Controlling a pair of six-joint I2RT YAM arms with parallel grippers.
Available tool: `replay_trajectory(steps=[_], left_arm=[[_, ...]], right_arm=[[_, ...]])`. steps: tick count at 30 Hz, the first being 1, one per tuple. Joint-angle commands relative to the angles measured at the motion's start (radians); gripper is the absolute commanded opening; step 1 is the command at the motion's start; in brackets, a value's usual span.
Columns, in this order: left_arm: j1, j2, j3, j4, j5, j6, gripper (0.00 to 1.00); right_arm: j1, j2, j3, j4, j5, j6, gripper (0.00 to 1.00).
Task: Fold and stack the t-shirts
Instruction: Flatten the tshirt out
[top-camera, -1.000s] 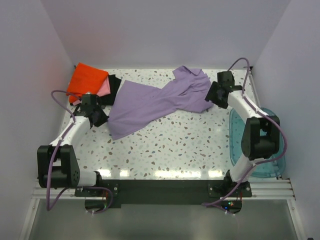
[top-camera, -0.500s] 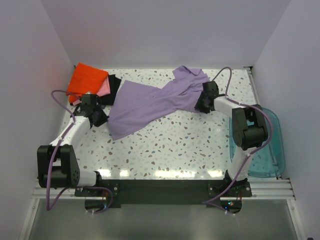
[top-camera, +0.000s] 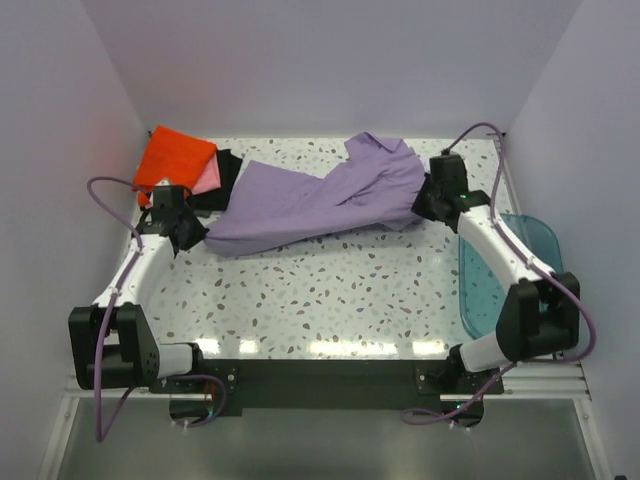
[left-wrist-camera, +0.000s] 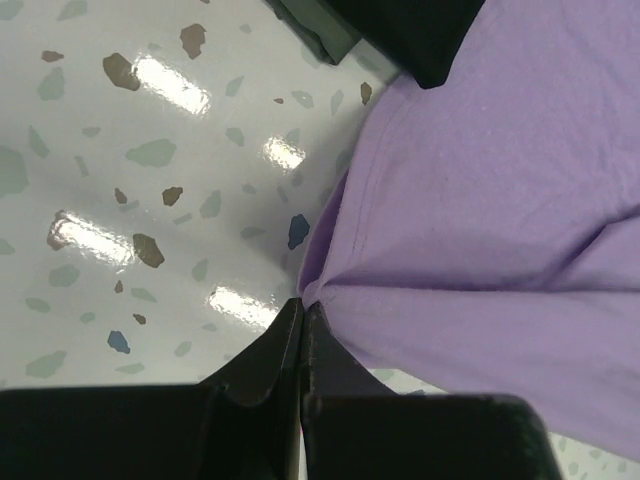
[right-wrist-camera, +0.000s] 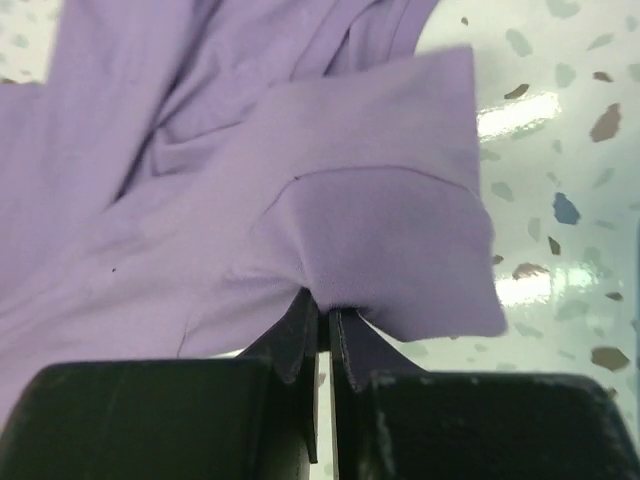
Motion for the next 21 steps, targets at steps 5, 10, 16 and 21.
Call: replay_trajectory(steps=[5,10,16,21], left_arm=[[0.019,-0.026,0.055,-0.018,-0.078,0.015,0.00],[0.021,0.138,0.142,0.067,0.009,-0.003,0.07],[0.021,0.261,0.284,0.062,0.048,0.031,0.56],[0.019,0.122,0.140,0.018,-0.073,-0.005,0.61]], right_arm=[[-0.002,-0.171,-0.002,-0.129,0.008,-0.101,0.05],[-0.002,0.151,0.208,-0.177,-0.092,-0.132,0.14],[-0.004,0.430,0.466,-0.238,-0.101,-0.123,0.57],[-0.010,0.412,0.442,-0.221,-0.042,-0.123,0.66]])
